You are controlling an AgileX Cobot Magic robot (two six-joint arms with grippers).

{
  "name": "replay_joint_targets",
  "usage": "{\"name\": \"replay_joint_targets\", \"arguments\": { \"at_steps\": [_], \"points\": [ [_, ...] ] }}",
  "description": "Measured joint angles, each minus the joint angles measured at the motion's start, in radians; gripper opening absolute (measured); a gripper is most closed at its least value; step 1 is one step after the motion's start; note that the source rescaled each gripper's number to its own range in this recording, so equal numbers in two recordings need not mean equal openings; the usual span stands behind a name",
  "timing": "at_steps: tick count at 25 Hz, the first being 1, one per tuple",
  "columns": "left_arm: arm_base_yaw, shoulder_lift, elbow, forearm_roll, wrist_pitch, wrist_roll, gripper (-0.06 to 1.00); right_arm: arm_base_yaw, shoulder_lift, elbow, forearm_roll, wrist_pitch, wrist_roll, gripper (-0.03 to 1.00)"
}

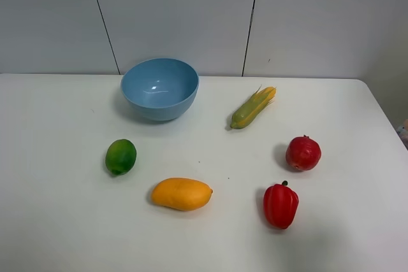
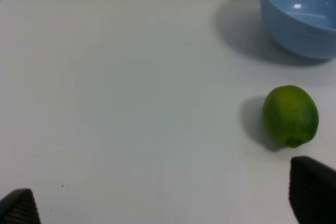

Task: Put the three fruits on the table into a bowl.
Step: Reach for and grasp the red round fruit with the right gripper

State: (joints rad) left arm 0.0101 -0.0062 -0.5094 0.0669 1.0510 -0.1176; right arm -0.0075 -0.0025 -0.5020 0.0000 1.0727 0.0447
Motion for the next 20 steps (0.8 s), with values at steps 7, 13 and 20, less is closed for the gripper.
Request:
{"name": "replay_joint_targets", "arguments": {
  "at_steps": [7, 13, 20],
  "points": [
    [0.0, 0.0, 0.0, 0.0, 0.0, 0.0, 0.86, 0.0, 0.0, 0.0, 0.0, 0.0, 0.0, 0.7],
    [0.0, 0.0, 0.0, 0.0, 0.0, 0.0, 0.86, 0.0, 0.0, 0.0, 0.0, 0.0, 0.003, 0.7],
    [0.0, 0.0, 0.0, 0.0, 0.0, 0.0, 0.86, 0.008, 0.149, -0.116, -0.009, 0.0, 0.045, 0.4]
  ]
}}
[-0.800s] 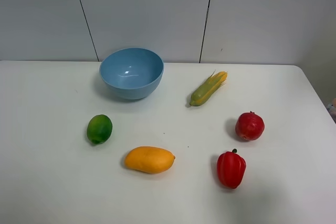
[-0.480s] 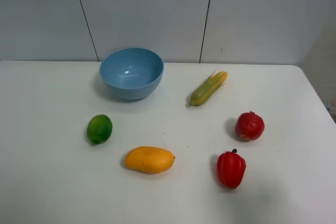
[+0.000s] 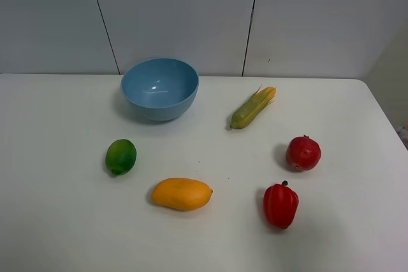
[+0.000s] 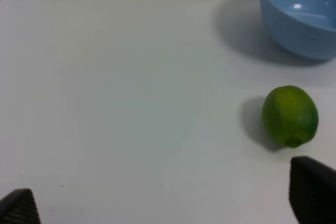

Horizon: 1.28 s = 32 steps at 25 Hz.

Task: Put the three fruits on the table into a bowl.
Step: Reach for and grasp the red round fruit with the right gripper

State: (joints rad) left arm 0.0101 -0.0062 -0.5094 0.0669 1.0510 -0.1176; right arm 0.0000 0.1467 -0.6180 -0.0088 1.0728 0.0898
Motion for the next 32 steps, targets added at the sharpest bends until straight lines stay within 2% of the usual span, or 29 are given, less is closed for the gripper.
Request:
{"name": "replay_joint_targets", "arguments": {
  "at_steps": [3, 9, 13, 15, 17, 19, 23, 27, 32],
  "points": [
    [0.0, 0.0, 0.0, 0.0, 0.0, 0.0, 0.86, 0.02, 0.208, -0.104, -0.038, 0.0, -0.008, 0.3],
    [0.0, 0.0, 0.0, 0.0, 0.0, 0.0, 0.86, 0.079, 0.644, -0.236, -0.104, 0.0, -0.008, 0.27],
    [0.0, 0.0, 0.0, 0.0, 0.0, 0.0, 0.86, 0.079, 0.806, -0.273, -0.101, -0.031, 0.008, 0.28],
    [0.0, 0.0, 0.0, 0.0, 0.0, 0.0, 0.86, 0.079, 0.855, -0.273, -0.101, -0.096, 0.007, 0.47],
    [0.0, 0.0, 0.0, 0.0, 0.0, 0.0, 0.86, 0.079, 0.909, -0.273, -0.1, -0.17, 0.002, 0.79],
    [0.0, 0.0, 0.0, 0.0, 0.0, 0.0, 0.86, 0.079, 0.985, -0.275, -0.077, -0.247, 0.015, 0.92],
    [0.0, 0.0, 0.0, 0.0, 0.0, 0.0, 0.86, 0.079, 1.172, -0.279, 0.026, -0.365, 0.017, 0.99],
    [0.0, 0.0, 0.0, 0.0, 0.0, 0.0, 0.86, 0.105, 1.322, -0.279, 0.13, -0.392, 0.013, 1.0],
    [0.0, 0.0, 0.0, 0.0, 0.0, 0.0, 0.86, 0.13, 1.464, -0.279, 0.156, -0.415, 0.01, 1.0]
  ]
}}
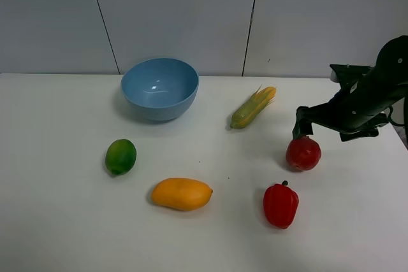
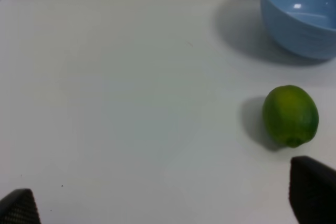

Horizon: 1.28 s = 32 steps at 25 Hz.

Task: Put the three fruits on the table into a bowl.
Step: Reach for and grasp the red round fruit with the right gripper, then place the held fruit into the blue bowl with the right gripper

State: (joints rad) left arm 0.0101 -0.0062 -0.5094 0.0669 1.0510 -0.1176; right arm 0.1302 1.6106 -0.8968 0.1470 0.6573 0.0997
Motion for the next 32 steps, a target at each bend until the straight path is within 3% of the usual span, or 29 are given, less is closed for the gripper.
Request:
{"name": "replay_joint_targets", "arguments": {
  "at_steps": [12, 19, 20, 21, 22, 23, 24, 32],
  "points": [
    [0.0, 0.0, 0.0, 0.0, 0.0, 0.0, 0.86, 0.001, 0.167, 0.0, 0.067, -0.135, 0.0, 1.0],
    [0.0, 0.0, 0.0, 0.0, 0.0, 0.0, 0.86, 0.001, 0.224, -0.001, 0.108, -0.158, 0.001, 0.99],
    [0.0, 0.0, 0.0, 0.0, 0.0, 0.0, 0.86, 0.001, 0.226, -0.001, 0.121, -0.161, 0.001, 0.9],
    [0.0, 0.0, 0.0, 0.0, 0.0, 0.0, 0.86, 0.001, 0.226, -0.001, 0.13, -0.162, 0.001, 0.71],
    [0.0, 0.0, 0.0, 0.0, 0.0, 0.0, 0.86, 0.001, 0.227, -0.001, 0.142, -0.163, 0.002, 0.47],
    [0.0, 0.0, 0.0, 0.0, 0.0, 0.0, 0.86, 0.001, 0.227, -0.001, 0.152, -0.164, 0.003, 0.11],
    [0.0, 0.0, 0.0, 0.0, 0.0, 0.0, 0.86, 0.001, 0.227, -0.001, 0.169, -0.166, 0.008, 0.0],
    [0.0, 0.0, 0.0, 0.0, 0.0, 0.0, 0.86, 0.021, 0.134, -0.064, 0.268, -0.133, 0.012, 0.0]
  ]
}}
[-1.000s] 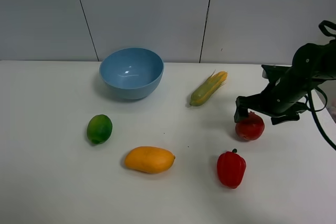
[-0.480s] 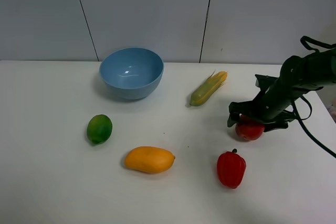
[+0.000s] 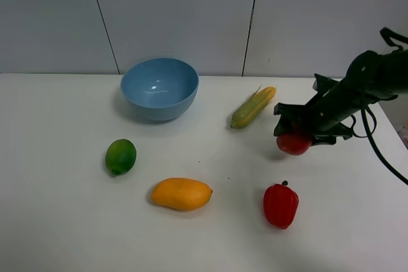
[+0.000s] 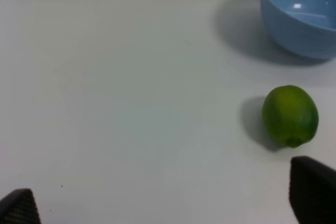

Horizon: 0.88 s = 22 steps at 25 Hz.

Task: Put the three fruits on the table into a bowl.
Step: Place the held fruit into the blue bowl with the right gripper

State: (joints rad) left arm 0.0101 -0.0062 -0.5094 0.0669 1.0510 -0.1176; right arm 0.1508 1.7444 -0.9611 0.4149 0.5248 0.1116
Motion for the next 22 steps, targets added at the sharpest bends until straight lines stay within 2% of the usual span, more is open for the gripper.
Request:
{"name": "replay_joint_targets", "arguments": {
  "at_steps": [2, 6, 12, 16, 22],
  "points": [
    [0.0, 0.0, 0.0, 0.0, 0.0, 0.0, 0.86, 0.041, -0.047, -0.084, 0.0, 0.021, 0.0, 0.0],
    [0.0, 0.0, 0.0, 0.0, 0.0, 0.0, 0.86, 0.142, -0.068, -0.35, 0.006, 0.061, -0.016, 0.0],
    [0.0, 0.0, 0.0, 0.0, 0.0, 0.0, 0.86, 0.296, 0.076, -0.728, 0.007, 0.088, -0.041, 0.0],
    [0.0, 0.0, 0.0, 0.0, 0.0, 0.001, 0.86, 0.366, 0.265, -0.889, 0.007, 0.103, -0.049, 0.0],
    [0.0, 0.0, 0.0, 0.0, 0.0, 0.001, 0.86, 0.425, 0.524, -1.024, 0.007, 0.101, -0.093, 0.0]
  ]
}}
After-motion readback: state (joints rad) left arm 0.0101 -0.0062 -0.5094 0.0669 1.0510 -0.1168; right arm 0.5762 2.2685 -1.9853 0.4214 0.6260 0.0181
